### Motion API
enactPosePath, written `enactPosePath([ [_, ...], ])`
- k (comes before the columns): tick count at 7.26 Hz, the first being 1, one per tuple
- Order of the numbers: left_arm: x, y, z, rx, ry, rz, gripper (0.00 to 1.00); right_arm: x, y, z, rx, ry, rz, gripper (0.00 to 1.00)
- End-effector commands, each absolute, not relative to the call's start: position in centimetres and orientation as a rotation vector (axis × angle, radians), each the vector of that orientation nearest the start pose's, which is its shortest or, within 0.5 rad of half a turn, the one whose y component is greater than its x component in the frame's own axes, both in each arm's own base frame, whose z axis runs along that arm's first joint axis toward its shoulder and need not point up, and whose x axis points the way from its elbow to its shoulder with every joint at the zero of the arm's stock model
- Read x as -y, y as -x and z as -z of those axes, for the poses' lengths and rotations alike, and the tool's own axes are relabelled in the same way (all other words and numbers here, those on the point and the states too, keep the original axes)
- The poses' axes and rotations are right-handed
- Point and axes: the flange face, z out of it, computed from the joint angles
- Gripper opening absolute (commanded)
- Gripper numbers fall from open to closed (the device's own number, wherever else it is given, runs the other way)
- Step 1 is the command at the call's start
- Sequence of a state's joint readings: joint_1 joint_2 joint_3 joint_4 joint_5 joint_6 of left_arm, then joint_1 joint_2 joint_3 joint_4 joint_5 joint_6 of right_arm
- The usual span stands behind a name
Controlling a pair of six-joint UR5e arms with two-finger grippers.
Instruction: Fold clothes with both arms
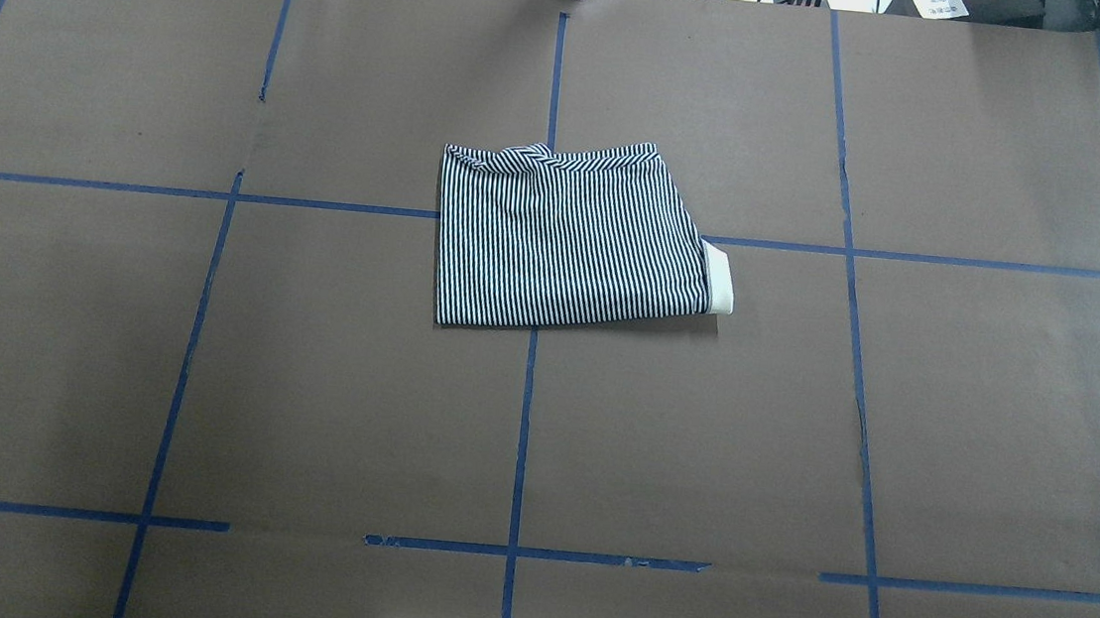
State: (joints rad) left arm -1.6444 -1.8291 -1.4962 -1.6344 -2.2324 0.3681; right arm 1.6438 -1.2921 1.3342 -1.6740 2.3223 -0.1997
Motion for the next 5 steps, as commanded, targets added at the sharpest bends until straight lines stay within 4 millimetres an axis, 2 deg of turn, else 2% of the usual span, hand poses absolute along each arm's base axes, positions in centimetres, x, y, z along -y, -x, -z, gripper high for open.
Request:
enactPosePath([
  [1,56.5,12.7,-53.4,-0.645,-0.152,-0.291,1.00,56.5,-11.3,-65.9,0.843,-0.011,0.079,1.00],
  [2,54.6,12.4,-53.8,-0.670,-0.130,-0.281,1.00,56.5,-11.4,-63.8,0.791,-0.028,0.086,1.00],
  [3,54.2,11.7,-53.9,-0.743,-0.136,-0.272,1.00,56.3,-11.2,-63.8,0.790,-0.001,0.077,1.00],
  [4,50.7,10.7,-57.7,-0.833,-0.090,-0.242,1.00,55.8,-11.1,-64.3,0.802,0.009,0.070,1.00],
  [5,48.9,10.1,-60.2,-0.866,-0.136,-0.259,1.00,55.5,-10.8,-64.8,0.804,0.011,0.074,1.00],
])
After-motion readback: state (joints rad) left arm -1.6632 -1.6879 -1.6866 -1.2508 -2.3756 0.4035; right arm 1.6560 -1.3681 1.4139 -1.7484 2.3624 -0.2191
